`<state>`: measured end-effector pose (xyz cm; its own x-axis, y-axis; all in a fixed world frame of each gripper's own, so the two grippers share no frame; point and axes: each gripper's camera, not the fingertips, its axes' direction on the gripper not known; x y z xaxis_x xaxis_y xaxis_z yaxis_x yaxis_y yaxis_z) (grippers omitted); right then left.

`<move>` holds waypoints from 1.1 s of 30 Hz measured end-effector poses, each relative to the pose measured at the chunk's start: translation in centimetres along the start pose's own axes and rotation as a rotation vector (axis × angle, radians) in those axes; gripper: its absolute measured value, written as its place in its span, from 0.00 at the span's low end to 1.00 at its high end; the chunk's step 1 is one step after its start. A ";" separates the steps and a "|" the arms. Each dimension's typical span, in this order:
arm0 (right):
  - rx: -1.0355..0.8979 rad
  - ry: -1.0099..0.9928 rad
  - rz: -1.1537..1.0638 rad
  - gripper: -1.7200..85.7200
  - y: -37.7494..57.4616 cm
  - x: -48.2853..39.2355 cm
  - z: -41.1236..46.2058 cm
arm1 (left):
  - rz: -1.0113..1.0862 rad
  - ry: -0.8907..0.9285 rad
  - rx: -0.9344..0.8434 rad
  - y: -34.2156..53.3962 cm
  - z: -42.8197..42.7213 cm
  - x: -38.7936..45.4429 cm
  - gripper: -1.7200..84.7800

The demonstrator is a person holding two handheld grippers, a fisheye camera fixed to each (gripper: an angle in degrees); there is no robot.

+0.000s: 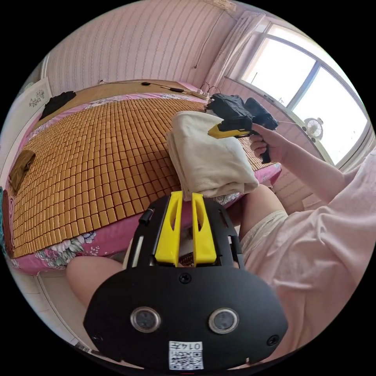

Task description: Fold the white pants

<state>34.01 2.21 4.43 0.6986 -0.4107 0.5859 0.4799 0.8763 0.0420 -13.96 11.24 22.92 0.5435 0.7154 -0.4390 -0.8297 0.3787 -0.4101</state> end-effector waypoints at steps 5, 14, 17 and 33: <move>-0.064 0.184 -0.103 0.02 5.3 -3.9 -0.4 | 0.064 0.061 0.060 -3.2 1.6 1.1 0.05; -0.218 0.573 -0.116 0.02 9.0 -4.3 10.3 | 0.074 -0.023 -0.114 -4.4 12.3 -1.3 0.01; -0.205 0.560 -0.097 0.02 8.8 -4.8 10.4 | 0.042 0.052 -0.114 -4.7 11.7 -2.9 0.01; 0.386 0.219 0.295 0.30 10.6 5.7 -3.5 | -0.243 0.363 -0.100 -7.2 21.1 -16.1 0.29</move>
<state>44.95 8.31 5.35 0.8885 -0.1394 0.4372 0.0447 0.9745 0.2198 -19.40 9.36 49.79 0.7455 0.3531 -0.5653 -0.6656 0.4392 -0.6034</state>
